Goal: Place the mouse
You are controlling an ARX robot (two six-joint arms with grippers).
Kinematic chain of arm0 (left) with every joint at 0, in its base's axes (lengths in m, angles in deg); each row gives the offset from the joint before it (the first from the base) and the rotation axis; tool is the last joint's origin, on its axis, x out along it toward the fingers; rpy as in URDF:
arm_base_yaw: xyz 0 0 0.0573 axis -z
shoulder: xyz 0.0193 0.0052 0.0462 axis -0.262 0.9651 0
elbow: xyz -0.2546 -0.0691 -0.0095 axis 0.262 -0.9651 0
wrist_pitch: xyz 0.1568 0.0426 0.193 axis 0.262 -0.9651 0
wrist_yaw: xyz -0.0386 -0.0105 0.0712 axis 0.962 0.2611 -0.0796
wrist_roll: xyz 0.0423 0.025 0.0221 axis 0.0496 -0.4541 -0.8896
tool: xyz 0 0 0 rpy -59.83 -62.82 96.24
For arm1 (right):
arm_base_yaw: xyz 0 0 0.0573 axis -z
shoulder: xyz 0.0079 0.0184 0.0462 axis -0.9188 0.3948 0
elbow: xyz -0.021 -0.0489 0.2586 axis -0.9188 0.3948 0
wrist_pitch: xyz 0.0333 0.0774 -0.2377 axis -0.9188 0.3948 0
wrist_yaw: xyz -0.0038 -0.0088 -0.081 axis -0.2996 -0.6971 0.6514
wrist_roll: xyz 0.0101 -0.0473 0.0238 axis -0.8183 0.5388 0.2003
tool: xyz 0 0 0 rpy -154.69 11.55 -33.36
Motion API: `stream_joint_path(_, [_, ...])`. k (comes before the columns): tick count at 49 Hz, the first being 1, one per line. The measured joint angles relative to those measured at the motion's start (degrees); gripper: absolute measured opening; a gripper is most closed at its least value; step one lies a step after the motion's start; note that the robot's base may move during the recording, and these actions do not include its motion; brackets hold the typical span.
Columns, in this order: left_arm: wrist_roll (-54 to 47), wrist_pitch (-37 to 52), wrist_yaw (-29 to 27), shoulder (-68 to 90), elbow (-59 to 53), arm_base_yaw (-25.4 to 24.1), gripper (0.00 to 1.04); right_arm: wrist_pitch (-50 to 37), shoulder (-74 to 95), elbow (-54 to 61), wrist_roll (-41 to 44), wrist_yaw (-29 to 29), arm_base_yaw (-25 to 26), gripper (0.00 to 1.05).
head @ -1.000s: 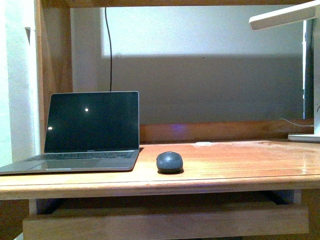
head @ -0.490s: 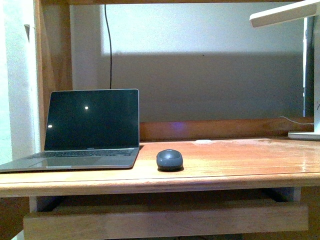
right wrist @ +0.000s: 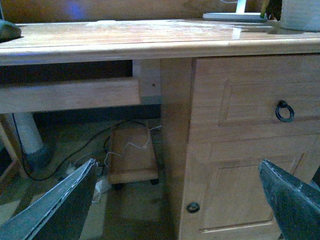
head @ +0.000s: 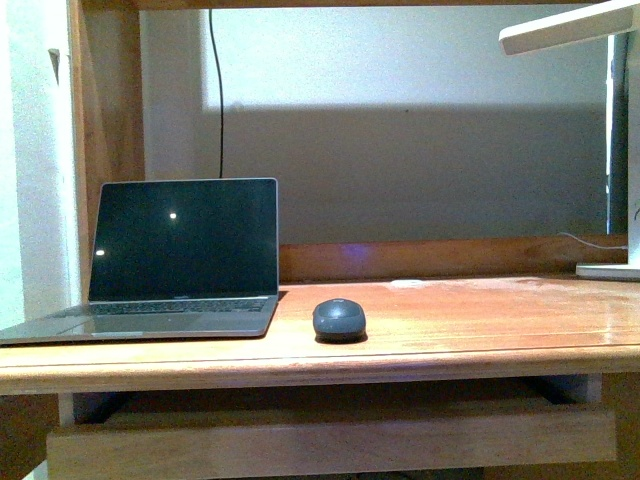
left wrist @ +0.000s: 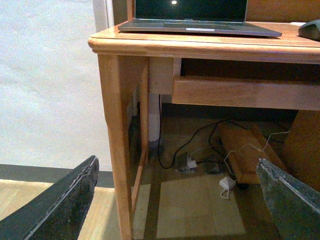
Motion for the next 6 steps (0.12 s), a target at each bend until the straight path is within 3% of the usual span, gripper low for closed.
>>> stream_joint_path(6, [0.0,0.0,0.0,0.0,0.0,0.0,0.97,0.0,0.0,0.0,0.0,0.0,0.0,0.97])
